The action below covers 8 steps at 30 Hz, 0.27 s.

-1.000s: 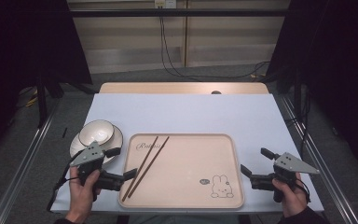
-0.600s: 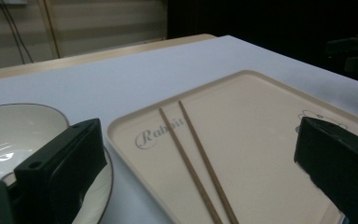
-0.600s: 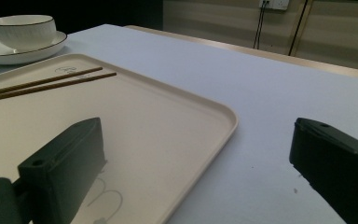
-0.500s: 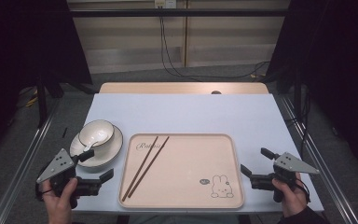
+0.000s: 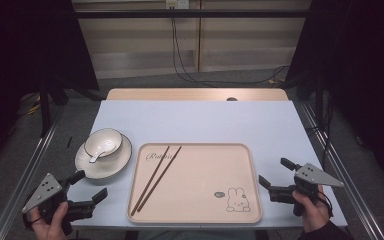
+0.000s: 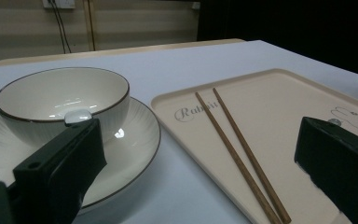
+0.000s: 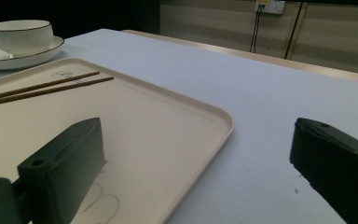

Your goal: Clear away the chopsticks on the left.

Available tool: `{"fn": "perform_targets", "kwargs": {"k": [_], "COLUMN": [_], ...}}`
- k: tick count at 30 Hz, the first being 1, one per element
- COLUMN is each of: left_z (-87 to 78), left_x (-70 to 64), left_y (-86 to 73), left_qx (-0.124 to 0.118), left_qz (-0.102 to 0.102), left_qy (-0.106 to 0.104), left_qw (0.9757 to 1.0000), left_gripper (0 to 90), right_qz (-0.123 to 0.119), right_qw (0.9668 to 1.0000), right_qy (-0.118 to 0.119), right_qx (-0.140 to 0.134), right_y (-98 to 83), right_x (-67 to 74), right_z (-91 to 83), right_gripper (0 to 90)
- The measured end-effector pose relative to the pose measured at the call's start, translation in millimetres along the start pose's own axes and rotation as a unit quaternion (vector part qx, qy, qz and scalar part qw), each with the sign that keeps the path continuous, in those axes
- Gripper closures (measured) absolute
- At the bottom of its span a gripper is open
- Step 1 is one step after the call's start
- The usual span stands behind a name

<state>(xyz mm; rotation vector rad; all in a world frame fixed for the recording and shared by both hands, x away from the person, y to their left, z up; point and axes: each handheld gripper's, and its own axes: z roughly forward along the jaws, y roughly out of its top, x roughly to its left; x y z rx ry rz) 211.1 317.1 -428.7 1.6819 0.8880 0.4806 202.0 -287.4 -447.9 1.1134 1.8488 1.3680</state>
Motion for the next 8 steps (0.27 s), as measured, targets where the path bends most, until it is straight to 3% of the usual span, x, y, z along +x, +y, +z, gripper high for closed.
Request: {"fn": "perform_targets", "kwargs": {"k": [3, 8], "left_z": [-3.1, -6.0], "left_x": [5.1, 10.3], "left_y": [0.4, -2.4], "left_qx": [-0.013, -0.008], "left_qz": [-0.015, -0.026], "left_qy": [0.008, 0.016], "left_qw": [0.9998, 0.9995], "left_gripper": [1.4, 1.4], "right_qz": [0.000, 0.001], "right_qw": [1.0000, 1.0000], "right_qy": [0.000, -0.002], "right_qx": [0.000, 0.001], "right_y": [0.0, -0.2], "right_x": [-0.1, -0.9], "right_z": [-0.4, 0.5], "right_gripper": [2.7, 2.5]}}
